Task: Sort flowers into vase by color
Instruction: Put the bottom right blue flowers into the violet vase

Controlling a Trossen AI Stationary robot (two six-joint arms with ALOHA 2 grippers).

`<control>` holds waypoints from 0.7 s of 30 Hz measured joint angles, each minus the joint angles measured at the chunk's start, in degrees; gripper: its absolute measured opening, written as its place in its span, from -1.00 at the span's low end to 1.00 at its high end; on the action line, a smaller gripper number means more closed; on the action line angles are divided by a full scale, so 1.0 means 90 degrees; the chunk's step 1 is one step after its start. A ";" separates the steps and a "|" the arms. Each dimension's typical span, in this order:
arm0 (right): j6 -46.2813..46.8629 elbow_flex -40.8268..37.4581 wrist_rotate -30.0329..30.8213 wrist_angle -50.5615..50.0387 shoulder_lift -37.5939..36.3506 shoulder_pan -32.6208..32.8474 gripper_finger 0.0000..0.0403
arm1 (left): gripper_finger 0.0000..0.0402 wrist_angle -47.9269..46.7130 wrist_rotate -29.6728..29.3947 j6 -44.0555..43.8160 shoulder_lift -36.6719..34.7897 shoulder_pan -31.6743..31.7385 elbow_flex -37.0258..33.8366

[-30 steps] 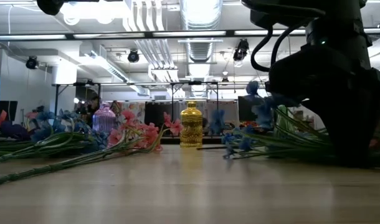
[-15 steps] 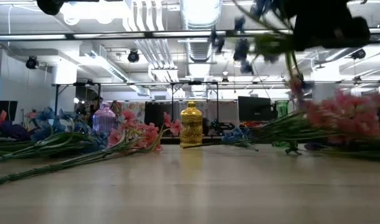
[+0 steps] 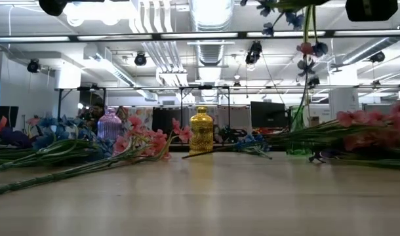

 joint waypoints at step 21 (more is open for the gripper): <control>-0.0999 0.0428 0.1212 -0.0026 -0.1449 0.0070 -0.89 | -0.82 0.0326 0.0022 -0.0002 0.0289 0.0000 0.0000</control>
